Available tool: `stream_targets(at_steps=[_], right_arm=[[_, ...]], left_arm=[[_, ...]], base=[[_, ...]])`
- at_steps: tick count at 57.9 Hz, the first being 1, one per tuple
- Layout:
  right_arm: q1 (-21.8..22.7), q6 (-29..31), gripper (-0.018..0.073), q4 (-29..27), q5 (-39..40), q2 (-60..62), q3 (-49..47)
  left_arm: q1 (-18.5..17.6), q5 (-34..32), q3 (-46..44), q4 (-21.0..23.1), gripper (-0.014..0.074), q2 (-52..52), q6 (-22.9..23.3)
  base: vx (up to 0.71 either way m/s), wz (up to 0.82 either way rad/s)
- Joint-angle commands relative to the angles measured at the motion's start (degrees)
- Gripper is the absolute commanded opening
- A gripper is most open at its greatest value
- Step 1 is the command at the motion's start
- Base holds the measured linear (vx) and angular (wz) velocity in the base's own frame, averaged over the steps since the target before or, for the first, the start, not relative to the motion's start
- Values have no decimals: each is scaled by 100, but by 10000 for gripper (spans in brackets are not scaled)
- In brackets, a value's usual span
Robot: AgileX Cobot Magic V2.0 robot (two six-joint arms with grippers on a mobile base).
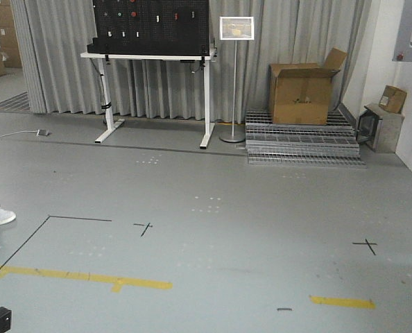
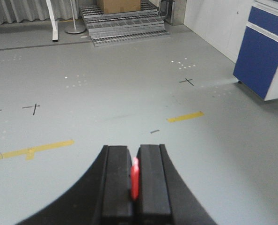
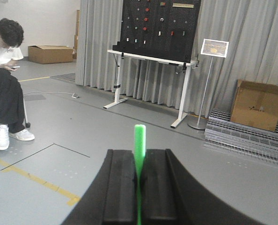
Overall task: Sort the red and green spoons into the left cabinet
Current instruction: 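Drive the base to the white cabinet holding both spoons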
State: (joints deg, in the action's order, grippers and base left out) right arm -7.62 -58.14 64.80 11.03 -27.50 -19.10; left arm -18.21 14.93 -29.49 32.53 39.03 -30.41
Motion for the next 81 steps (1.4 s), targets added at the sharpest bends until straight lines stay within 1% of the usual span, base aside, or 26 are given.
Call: stream_targets(at_steps=[1, 81], right_arm=[[9, -11, -4, -44, 163, -16, -188], [9, -11, -4, -44, 184, -16, -188]], left_arm=[[-26, -371, -153, 56, 0, -15, 45], [-26, -370, -153, 56, 1, -15, 44]], base=[[66, 2], [65, -5]])
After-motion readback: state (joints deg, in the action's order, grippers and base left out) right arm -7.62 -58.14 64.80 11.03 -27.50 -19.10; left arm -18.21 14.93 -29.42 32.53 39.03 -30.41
